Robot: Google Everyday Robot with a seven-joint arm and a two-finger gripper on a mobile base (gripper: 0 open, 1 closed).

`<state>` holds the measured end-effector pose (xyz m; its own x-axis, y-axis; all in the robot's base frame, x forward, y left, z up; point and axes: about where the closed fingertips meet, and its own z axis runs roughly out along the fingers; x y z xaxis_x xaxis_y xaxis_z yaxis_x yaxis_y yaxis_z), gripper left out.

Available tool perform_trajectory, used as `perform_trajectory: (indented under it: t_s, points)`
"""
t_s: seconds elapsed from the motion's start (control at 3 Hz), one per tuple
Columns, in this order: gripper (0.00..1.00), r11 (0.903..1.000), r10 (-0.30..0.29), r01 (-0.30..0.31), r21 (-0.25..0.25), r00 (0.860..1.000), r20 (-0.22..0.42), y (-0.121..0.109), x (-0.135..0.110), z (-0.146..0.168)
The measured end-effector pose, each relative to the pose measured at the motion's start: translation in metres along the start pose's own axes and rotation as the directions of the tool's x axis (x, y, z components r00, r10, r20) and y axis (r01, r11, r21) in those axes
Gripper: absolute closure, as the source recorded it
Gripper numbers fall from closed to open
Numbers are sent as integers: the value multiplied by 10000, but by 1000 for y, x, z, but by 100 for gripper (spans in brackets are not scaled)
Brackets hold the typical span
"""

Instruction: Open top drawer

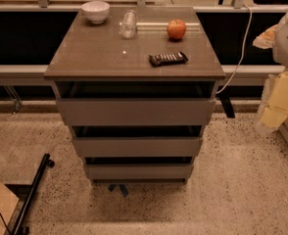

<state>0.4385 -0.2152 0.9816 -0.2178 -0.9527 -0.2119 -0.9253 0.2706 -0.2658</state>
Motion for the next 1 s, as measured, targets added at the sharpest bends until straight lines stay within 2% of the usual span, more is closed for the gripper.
perform_trajectory:
  t_s: [0.33,0.67,1.0]
  points:
    - [0,10000,-1,1,2,10000,1,0,0,0]
    - [0,9995,-124,119,281,9998,166,2,-5,15]
    - [0,9983,-149,120,561,9986,501,2,-9,60]
